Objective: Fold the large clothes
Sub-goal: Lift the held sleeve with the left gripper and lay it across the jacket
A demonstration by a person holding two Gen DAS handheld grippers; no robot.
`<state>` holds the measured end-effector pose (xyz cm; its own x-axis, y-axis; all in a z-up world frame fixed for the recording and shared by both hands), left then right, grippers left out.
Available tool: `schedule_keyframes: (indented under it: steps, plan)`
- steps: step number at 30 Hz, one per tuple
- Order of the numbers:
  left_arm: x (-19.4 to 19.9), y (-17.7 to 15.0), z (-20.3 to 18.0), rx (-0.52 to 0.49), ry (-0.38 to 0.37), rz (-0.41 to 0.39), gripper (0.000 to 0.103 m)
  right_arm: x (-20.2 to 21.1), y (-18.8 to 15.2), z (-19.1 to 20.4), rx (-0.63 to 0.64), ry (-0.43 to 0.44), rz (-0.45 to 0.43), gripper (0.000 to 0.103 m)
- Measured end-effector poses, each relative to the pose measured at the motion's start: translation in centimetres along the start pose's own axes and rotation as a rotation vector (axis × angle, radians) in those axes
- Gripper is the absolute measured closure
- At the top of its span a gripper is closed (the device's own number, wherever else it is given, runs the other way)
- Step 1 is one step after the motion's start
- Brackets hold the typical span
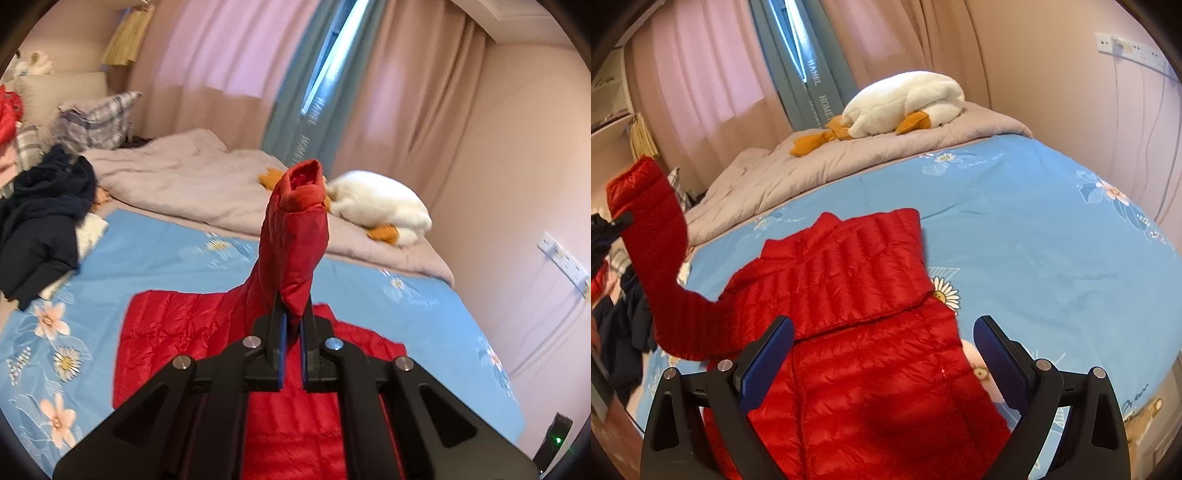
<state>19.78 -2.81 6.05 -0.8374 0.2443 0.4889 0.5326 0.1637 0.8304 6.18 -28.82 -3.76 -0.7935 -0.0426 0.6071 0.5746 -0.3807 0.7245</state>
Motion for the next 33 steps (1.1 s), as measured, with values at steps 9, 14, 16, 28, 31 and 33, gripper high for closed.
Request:
schedule_keyframes:
  steps: [9,14,16,28,31,33]
  plan:
    - [-3.0,-3.8,-3.6,-0.05,-0.054,0.115,0.098,0.0,-0.1,-1.1,-0.025,0.002,0.005,0.006]
    - [-4.6,-6.2,-4.8,-0.081,-0.074,0.188,0.098,0.0,-0.2,-1.7,-0.041,0.003,0.008,0.006]
    - [-5.3,-7.1,-4.9,-0.09,-0.079,0.218,0.097,-0.1,-0.3,-1.9,-0.048,0.004,0.011,0.006]
    - [-7.2,-10.8,-6.4,-0.122,-0.141,0.328,0.09,-0.1,-0.6,-2.6,-0.068,0.005,0.021,0.006]
    - [-6.7,-11.0,-6.7,-0.124,-0.149,0.346,0.056,-0.1,-0.7,-2.6,-0.07,0.004,0.022,0.006]
    - [-5.9,-10.8,-6.7,-0.119,-0.171,0.332,0.043,-0.2,-0.7,-2.7,-0.073,0.006,0.024,0.006]
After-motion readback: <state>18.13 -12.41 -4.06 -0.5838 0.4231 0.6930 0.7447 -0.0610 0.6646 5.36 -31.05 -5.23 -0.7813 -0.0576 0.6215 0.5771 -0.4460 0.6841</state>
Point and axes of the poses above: each gripper's, at about its wrist camera, not at the fingertips, and x roughly against the way its jaws point, z to its left, y to its top, the point moved 2 cm from there along -x, roughly the way its jaws point, and after that the axes turned 6 degrees about y, right-handed, at the moved point
